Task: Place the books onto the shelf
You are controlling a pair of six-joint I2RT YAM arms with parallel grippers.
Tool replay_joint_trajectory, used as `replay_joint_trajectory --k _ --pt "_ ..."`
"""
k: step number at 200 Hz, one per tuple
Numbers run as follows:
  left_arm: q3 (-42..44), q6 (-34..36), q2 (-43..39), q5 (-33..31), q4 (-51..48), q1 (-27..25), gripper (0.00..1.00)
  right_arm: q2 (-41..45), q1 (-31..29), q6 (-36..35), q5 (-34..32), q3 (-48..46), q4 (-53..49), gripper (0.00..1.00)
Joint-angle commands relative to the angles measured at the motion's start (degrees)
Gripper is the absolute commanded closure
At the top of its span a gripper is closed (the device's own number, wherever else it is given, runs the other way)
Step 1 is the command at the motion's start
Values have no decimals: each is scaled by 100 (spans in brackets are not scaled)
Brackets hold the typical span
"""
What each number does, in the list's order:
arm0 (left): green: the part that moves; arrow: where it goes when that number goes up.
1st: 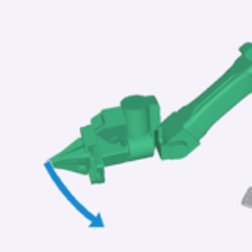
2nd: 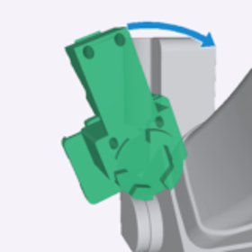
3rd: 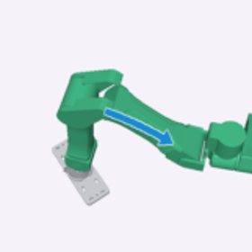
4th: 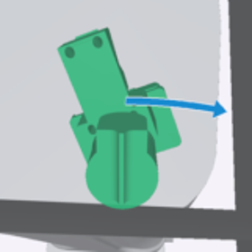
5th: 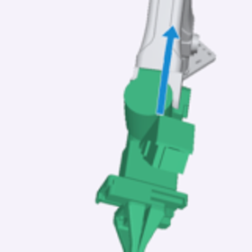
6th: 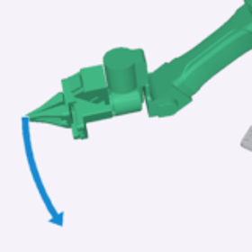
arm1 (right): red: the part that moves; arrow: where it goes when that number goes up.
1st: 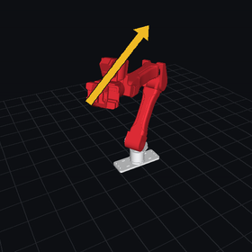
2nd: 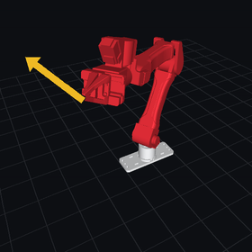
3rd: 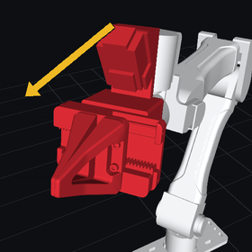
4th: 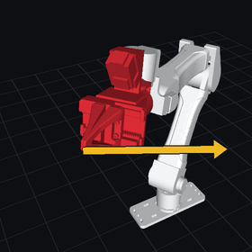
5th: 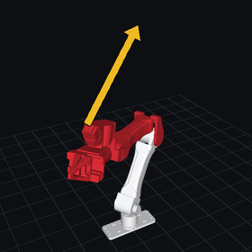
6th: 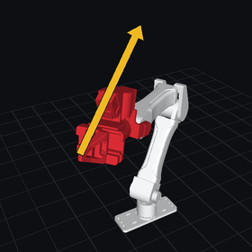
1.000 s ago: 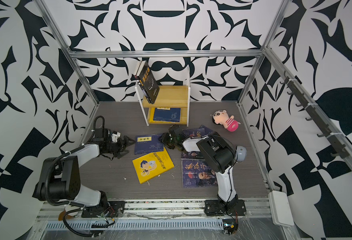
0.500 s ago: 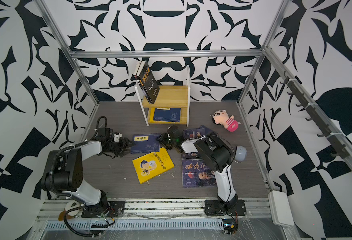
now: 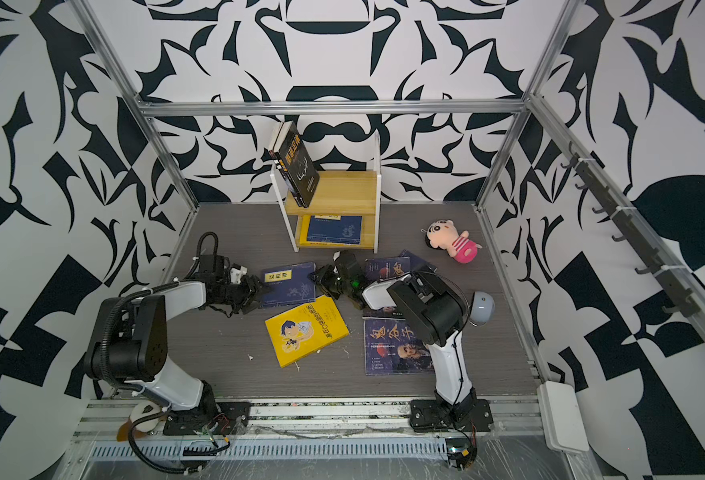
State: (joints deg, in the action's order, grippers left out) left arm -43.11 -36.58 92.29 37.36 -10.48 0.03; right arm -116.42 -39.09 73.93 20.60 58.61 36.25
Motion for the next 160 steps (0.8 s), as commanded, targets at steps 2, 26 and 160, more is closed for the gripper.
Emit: replay_joint_trajectory --k 2,26,160 --pt "9 62 17 -70 -33 -29 40 309 -168 102 221 65 561 67" --pt "-9 149 -115 -245 -185 -26 40 291 -187 69 96 -35 624 76" --pt "149 435 -791 -357 -165 -22 31 395 -277 163 29 -254 1269 100"
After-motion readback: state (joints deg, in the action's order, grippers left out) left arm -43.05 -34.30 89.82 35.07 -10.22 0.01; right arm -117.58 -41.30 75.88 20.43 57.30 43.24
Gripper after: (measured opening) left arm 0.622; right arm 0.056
